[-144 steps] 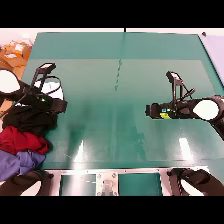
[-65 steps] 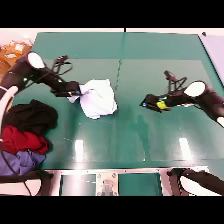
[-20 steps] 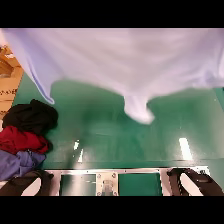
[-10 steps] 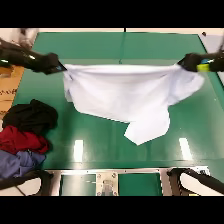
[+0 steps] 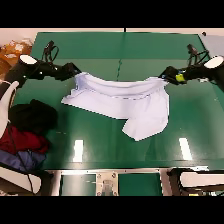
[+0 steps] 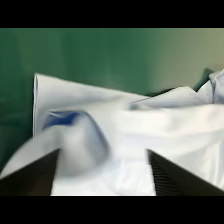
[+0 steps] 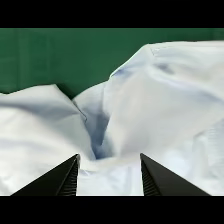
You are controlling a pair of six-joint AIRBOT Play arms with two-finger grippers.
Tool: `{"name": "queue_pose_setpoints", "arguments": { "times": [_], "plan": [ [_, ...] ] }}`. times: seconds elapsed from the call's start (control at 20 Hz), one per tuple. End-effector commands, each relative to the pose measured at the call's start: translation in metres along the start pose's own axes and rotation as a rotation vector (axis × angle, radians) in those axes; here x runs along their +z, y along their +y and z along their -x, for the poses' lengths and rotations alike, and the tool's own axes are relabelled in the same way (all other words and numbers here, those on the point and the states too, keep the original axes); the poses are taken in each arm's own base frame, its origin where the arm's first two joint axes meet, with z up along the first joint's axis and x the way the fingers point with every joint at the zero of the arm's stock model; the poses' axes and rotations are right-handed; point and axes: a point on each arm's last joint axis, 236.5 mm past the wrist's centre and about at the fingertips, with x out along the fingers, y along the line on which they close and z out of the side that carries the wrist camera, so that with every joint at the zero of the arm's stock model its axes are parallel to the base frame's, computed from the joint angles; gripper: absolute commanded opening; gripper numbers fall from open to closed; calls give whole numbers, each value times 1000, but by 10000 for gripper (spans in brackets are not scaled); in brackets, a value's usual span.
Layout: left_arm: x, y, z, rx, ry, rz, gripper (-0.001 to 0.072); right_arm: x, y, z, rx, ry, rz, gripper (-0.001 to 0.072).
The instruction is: Fold the shirts.
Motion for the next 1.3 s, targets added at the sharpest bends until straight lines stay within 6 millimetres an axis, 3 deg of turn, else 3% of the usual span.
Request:
{"name": "queue_pose_setpoints", "arguments": {
  "times": [0.0, 0.05, 0.2, 0.25, 0.35, 0.45, 0.55, 0.8, 0.85, 0.95, 1.0, 1.05, 1.15, 1.25],
  "plan": [
    [9, 0, 18, -38, 26, -10, 657, -5, -28, 50, -34, 73, -48, 322],
    [8, -2, 30, -57, 57, -19, 656, -15, -44, 67, -62, 95, -73, 265],
    [3, 4, 68, -76, 137, -10, 656, -79, -97, 92, -163, 161, -202, 267],
    [1, 9, 75, -74, 152, -6, 656, -106, -109, 89, -171, 179, -260, 295],
    [-4, 18, 79, -48, 174, -9, 656, -165, -128, 68, -185, 218, -382, 424],
    [-9, 25, 79, -17, 194, -21, 655, -209, -126, 40, -149, 273, -465, 450],
    [-10, 26, 79, -14, 197, -22, 655, -229, -116, 19, -85, 273, -502, 450],
    [-11, 29, 79, -5, 202, -29, 656, -212, -98, -5, 24, 195, -566, 439],
    [-11, 30, 79, -1, 204, -30, 656, -208, -99, -11, 19, 175, -559, 380],
    [-13, 33, 79, 12, 211, -34, 656, -201, -97, -20, 32, 154, -564, 346],
    [-15, 36, 80, 24, 220, -38, 656, -197, -92, -24, 56, 155, -548, 219],
    [-18, 39, 81, 40, 236, -42, 656, -192, -89, -26, 73, 155, -516, 28],
    [-29, 51, 86, 92, 288, -26, 656, -176, -94, -13, 62, 152, -476, 20],
    [-43, 67, 93, 165, 348, -7, 656, -155, -128, 14, -47, 139, -447, 19]
  ]
}}
